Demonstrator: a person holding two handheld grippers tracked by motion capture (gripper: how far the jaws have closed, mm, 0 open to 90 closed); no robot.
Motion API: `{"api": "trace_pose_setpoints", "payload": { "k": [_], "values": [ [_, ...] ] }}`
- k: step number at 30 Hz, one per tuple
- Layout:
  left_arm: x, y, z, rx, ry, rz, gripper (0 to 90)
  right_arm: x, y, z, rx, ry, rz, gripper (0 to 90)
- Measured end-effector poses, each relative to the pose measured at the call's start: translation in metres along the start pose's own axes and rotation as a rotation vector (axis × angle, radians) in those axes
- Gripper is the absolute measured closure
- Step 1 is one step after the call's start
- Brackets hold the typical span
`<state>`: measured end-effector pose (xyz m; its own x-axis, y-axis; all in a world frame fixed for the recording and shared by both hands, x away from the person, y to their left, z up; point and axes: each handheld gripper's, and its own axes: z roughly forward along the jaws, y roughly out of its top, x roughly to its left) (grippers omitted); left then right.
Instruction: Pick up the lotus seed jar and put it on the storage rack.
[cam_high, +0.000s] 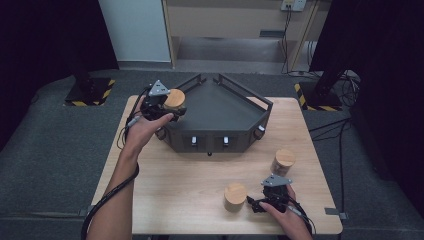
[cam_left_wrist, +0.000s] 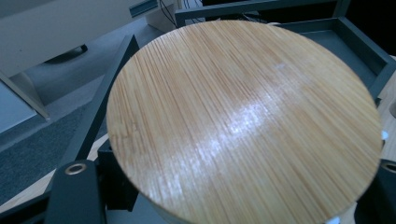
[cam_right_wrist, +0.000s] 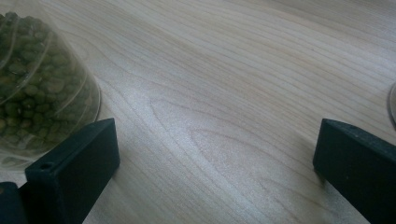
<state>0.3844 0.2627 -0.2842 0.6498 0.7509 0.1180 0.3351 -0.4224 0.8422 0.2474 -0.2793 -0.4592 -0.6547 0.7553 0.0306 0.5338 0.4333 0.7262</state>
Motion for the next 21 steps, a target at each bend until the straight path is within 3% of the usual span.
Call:
{"api": "trace_pose_setpoints", "payload": {
  "k": [11,21],
  "values": [
    [0.004,0.001,0.011,0.014,0.021,-0.007,24.6,0.000,0.000,0.000,0.000,0.000,0.000,0.4],
    [0.006,-0.002,0.021,0.017,0.015,-0.023,24.6,0.000,0.000,0.000,0.000,0.000,0.000,0.4]
  ]
}}
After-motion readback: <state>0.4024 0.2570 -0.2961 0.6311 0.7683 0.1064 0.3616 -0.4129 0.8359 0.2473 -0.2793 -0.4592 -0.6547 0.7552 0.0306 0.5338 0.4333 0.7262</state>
